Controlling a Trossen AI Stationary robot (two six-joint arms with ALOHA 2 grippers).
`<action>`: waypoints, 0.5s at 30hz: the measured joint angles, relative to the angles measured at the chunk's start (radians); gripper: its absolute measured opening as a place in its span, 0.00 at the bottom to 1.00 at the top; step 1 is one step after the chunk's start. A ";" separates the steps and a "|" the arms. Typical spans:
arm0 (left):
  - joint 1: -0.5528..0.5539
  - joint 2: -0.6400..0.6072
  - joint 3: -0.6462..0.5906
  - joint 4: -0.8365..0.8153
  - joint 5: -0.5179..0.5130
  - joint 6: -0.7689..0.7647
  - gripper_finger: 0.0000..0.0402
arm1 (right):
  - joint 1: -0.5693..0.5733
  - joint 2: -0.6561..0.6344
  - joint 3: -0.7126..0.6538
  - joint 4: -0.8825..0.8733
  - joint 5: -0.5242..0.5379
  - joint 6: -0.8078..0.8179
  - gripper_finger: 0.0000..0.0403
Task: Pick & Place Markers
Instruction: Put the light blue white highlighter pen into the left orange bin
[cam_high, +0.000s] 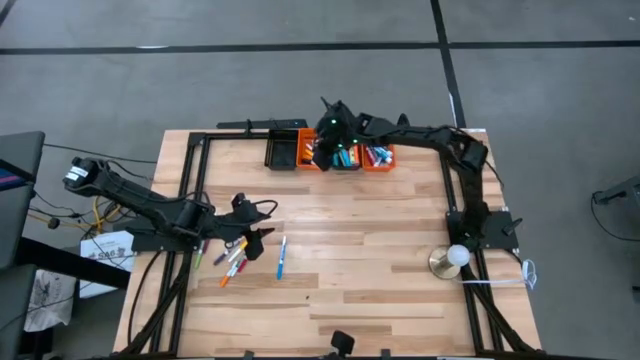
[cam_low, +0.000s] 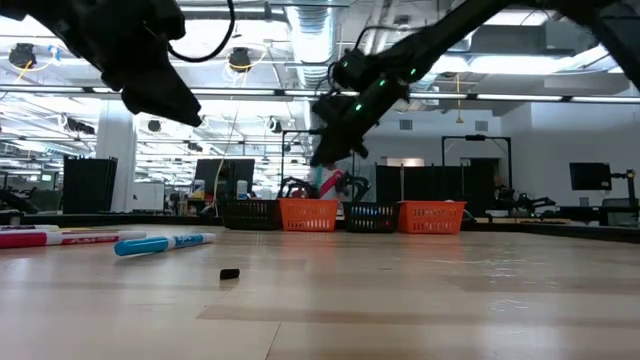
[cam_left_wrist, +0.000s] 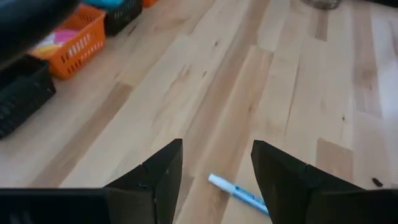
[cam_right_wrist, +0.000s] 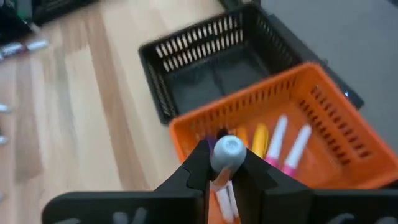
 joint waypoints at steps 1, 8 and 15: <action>0.000 0.001 0.000 -0.010 0.002 -0.013 0.47 | 0.000 0.011 0.004 -0.030 -0.001 -0.001 0.08; 0.020 0.037 0.000 -0.143 0.038 -0.151 0.47 | -0.004 0.085 0.056 -0.043 -0.011 -0.003 0.12; 0.077 0.101 0.000 -0.168 0.094 -0.226 0.47 | -0.004 0.085 0.064 -0.062 -0.025 -0.029 0.13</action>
